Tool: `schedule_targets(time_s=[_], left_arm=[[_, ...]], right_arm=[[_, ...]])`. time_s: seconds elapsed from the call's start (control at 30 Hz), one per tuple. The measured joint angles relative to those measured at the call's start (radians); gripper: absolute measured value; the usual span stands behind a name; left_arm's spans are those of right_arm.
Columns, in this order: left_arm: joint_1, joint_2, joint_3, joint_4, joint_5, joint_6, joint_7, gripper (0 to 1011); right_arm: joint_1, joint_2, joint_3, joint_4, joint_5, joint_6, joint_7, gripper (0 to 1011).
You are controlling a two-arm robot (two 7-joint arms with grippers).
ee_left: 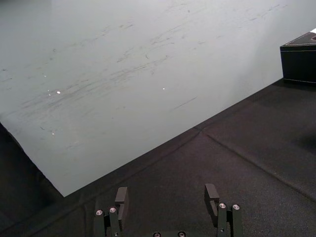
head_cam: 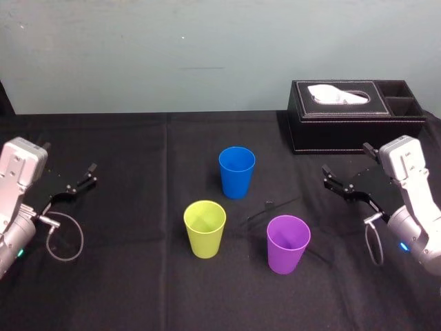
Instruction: Stack the three plastic cups sequentially using one hand.
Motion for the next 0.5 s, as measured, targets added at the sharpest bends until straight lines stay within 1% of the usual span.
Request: schedule_targets(time_s=[0.5], left_arm=[[0.000,0.000,0.000,0.000,0.000,0.000,0.000,1010]], right_arm=[[0.000,0.000,0.000,0.000,0.000,0.000,0.000,1002]])
